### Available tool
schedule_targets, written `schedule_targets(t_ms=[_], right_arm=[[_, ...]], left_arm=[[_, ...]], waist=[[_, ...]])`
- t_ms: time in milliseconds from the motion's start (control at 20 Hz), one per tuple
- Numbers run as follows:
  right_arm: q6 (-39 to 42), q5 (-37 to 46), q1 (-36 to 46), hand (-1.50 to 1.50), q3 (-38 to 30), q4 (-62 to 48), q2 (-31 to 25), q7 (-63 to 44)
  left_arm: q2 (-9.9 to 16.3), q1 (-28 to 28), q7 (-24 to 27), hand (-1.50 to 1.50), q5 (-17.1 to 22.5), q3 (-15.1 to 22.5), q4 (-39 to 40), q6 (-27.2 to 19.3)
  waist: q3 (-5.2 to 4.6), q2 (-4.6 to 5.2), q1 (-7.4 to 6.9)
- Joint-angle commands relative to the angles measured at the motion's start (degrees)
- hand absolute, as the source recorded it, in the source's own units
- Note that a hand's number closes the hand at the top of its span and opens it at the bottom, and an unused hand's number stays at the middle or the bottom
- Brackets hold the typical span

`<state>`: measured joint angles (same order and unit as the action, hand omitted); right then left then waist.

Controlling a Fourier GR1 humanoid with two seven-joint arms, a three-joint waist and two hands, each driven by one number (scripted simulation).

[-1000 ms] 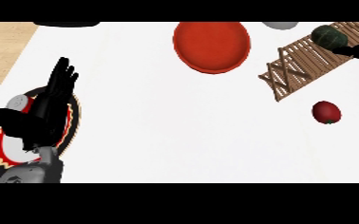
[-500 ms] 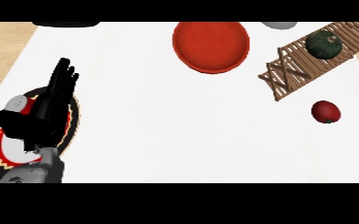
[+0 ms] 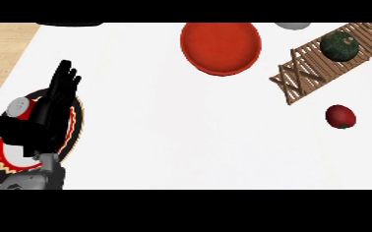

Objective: Pick the squash from the tray and place it in the tiered shelf

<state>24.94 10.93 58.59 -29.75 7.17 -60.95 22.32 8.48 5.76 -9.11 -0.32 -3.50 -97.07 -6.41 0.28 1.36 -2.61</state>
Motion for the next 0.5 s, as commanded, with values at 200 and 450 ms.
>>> schedule_targets(t_ms=[200,450], right_arm=[[8.3,-1.8,-6.1,-1.5,-2.1,-1.4,-5.9,3.0],[13.0,-2.0,-9.0,-1.5,-2.4,-1.0,-7.7,5.4]], left_arm=[[-2.3,-0.1,1.5,0.0,-0.8,1.1,1.7,-1.2],[-0.7,0.4,1.5,0.0,-0.4,0.3,1.6,-0.1]], waist=[[0.25,0.51,0.01],[0.32,0.47,-0.1]])
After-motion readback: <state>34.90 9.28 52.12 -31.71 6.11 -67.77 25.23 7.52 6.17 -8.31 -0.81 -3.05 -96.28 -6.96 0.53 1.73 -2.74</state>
